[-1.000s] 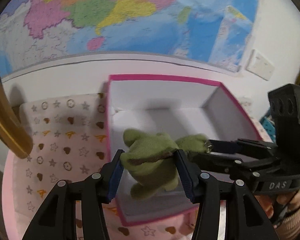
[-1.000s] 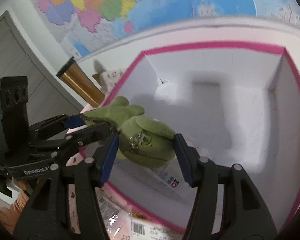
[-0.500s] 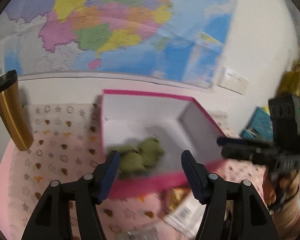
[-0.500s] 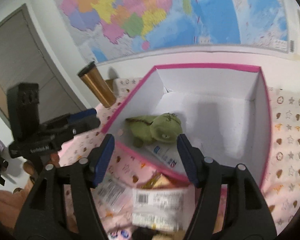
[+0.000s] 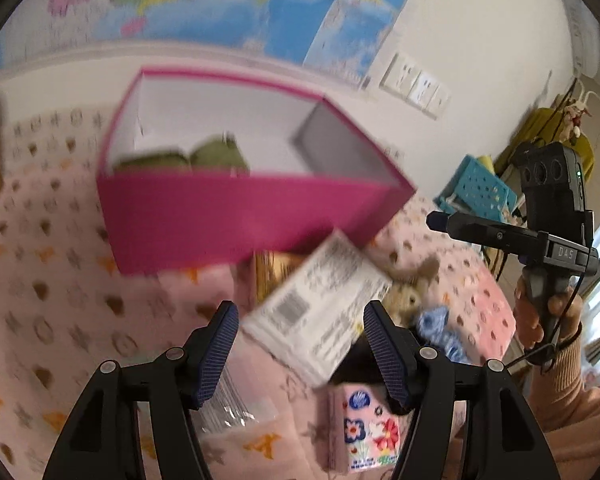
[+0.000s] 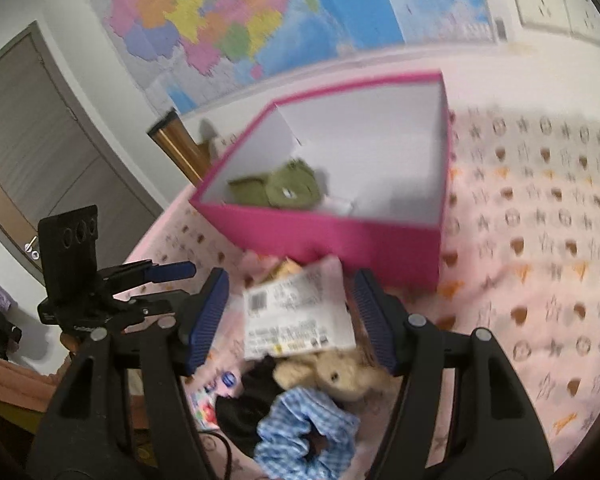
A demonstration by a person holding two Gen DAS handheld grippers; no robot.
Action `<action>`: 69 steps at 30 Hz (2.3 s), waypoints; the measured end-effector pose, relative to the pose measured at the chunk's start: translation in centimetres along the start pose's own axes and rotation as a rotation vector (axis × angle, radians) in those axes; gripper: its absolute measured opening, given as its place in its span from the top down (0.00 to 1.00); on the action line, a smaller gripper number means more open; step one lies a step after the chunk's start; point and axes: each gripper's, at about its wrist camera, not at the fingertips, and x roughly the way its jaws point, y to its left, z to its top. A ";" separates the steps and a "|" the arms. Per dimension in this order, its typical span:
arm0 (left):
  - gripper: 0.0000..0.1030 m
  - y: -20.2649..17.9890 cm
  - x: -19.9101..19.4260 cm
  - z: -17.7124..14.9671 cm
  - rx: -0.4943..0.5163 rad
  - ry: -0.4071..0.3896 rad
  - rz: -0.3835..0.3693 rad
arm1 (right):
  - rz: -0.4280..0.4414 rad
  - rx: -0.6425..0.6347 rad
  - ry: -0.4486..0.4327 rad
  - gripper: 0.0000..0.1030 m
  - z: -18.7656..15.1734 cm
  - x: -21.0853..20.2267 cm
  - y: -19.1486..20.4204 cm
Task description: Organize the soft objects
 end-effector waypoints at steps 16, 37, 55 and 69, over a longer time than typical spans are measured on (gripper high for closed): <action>0.35 0.0 5.0 -2.9 -0.063 0.189 -0.091 | 0.027 0.005 0.175 0.35 -1.7 7.7 -2.2; 0.42 -4.3 5.7 -0.8 -0.028 0.120 -0.183 | 0.082 -0.095 0.067 0.78 -2.6 4.8 0.9; 0.39 -0.4 4.3 -1.4 -0.115 0.125 -0.184 | 0.227 0.005 -0.063 0.86 -1.4 1.6 0.8; 0.42 -4.7 0.9 7.1 0.057 -0.032 -0.199 | 0.308 0.054 -0.270 0.85 4.6 -2.3 0.8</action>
